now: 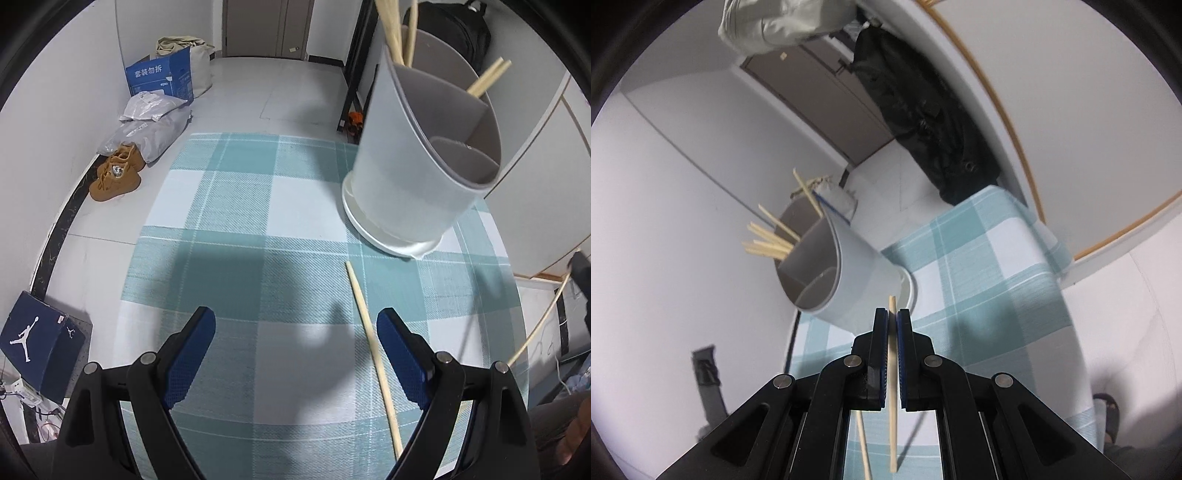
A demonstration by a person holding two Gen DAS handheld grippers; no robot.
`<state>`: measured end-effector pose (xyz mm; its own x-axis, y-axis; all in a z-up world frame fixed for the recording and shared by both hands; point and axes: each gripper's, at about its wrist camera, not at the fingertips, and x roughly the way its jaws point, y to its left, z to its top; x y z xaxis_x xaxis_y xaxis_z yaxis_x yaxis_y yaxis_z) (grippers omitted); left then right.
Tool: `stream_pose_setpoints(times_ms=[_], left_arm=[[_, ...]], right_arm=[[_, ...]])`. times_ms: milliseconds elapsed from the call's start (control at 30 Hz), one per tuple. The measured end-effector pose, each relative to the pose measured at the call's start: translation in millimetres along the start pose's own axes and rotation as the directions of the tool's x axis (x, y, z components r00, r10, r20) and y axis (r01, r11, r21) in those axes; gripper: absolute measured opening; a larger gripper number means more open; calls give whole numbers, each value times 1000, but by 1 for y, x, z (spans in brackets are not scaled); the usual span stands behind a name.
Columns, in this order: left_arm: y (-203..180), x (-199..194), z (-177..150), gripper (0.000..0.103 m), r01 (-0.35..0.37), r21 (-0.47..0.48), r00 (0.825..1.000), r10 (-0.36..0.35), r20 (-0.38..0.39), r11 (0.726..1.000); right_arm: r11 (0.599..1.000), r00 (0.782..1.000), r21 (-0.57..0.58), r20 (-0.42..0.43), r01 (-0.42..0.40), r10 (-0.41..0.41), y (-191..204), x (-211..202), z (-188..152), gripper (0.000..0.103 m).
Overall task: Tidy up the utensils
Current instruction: 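Close the left gripper on the last chopstick while the right gripper holds its chopstick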
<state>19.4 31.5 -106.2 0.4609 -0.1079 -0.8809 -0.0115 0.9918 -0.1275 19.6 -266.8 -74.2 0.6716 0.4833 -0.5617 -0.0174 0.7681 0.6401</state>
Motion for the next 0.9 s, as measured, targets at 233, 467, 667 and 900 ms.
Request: stream_pose_setpoints(times_ms=[233,467,667,900], left_arm=[[-17,5,-5,86,-24,45,999,25,-30,999],[-26,14,2,86,-15,53,997,18,-70,998],[-32,26,7,86,-61,87,993,69,-95,994],[-36,46,11,71,-122,101,980,136,-143,987]], right_arm=[[997,1000,80,19,-17,16,-19,-11,5,4],[997,1000,73,18,-5,4,-23,-19,3,4],[998,1000,58,20,4,-6,-25,-23,5,4],[998,1000,58,9,-15,14,-27,-26,5,4]])
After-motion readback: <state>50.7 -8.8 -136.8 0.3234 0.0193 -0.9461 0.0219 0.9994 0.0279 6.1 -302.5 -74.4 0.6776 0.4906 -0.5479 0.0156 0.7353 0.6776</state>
